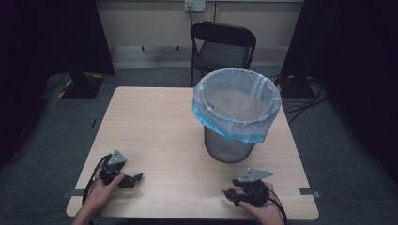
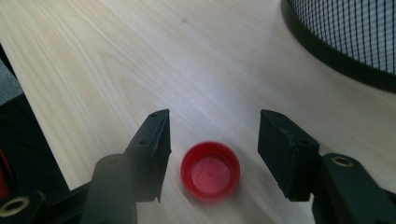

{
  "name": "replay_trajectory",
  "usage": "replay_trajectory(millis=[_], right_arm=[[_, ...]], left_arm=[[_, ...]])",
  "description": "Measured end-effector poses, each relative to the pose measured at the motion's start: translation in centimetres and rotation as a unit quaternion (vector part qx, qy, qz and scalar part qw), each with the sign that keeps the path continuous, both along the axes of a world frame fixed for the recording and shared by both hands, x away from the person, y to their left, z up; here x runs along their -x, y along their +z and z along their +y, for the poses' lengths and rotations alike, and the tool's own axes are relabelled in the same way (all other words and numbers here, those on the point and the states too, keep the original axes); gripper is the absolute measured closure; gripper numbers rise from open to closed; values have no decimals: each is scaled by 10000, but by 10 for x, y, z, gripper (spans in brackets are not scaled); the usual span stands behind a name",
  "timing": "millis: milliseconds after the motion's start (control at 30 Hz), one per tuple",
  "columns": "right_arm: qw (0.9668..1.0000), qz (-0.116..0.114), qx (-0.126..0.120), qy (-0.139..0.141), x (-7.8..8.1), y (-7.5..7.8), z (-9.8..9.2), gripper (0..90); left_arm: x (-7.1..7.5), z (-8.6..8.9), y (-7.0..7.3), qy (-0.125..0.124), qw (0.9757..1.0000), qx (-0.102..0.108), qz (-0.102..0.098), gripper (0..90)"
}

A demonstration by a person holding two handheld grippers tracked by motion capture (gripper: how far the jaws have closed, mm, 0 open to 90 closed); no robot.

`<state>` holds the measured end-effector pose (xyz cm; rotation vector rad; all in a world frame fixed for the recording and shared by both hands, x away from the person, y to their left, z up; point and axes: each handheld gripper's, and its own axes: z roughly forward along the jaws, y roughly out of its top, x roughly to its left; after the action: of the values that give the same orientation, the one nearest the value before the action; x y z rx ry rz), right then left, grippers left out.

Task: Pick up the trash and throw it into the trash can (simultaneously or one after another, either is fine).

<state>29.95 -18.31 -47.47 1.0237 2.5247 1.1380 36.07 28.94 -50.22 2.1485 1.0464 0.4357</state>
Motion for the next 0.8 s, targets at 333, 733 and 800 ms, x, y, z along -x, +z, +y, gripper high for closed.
replay_trajectory(millis=[333, 733, 800], right_arm=[[9990, -114, 348, 239, 9, -10, 4, 511], [9981, -259, 461, 325, 15, -13, 6, 593], [9984, -203, 454, 286, 15, -13, 6, 595]], left_arm=[[0, 0, 0, -6, 10000, -8, -2, 0], [0, 0, 0, -4, 10000, -6, -3, 0], [0, 0, 0, 1, 10000, -2, 1, 0]])
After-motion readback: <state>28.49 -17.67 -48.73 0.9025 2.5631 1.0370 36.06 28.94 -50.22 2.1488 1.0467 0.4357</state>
